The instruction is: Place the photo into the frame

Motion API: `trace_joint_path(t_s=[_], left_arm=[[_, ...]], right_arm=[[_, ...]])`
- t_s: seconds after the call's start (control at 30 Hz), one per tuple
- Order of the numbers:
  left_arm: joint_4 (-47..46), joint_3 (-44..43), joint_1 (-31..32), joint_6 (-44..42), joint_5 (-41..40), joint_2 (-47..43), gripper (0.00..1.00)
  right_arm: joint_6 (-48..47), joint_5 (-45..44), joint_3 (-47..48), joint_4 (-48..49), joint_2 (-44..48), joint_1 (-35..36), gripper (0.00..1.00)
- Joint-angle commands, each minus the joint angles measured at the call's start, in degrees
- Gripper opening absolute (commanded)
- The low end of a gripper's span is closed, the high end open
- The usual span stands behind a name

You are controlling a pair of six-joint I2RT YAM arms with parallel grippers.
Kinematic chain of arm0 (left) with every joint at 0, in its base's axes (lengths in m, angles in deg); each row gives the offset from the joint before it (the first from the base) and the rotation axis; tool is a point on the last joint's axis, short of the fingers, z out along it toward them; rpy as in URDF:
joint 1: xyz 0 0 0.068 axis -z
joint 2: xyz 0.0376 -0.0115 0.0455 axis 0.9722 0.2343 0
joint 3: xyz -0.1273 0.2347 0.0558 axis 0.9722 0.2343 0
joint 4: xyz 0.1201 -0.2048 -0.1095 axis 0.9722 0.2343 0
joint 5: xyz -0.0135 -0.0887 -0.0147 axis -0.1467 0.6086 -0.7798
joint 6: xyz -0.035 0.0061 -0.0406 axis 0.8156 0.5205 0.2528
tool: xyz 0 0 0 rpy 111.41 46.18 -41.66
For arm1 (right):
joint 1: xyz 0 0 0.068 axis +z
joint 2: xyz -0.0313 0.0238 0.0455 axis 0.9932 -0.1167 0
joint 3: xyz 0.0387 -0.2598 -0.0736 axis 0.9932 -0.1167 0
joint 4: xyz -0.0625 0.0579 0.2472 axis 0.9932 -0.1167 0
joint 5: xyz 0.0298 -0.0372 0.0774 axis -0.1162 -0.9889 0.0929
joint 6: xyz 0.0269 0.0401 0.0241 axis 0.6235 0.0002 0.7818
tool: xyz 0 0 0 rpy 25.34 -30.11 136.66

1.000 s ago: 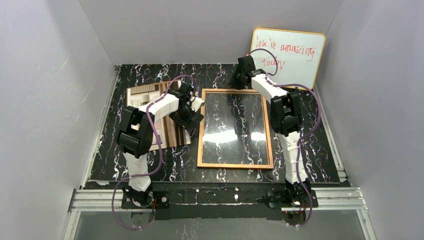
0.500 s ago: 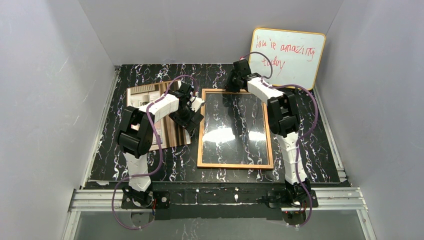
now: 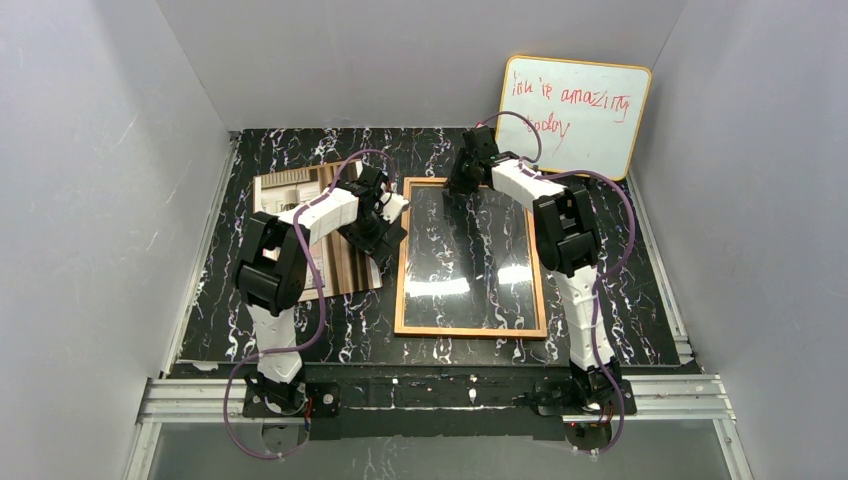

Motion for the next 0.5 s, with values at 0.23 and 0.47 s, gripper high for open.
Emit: trace_joint_path(t_s=[0.23,0.47], left_arm=[[2.04,-0.63,-0.67,0.82,1.43,-0.31,0.98],[3.99,-3.37,-4.36,1.47,4.29,0.15,0.98]], right_arm=[[-1.42,-0.93,4.71,-0.78,5.74,3.70,0.34],[0.25,-1.14,-0.84,0.60,9.92,9.57,0.34]])
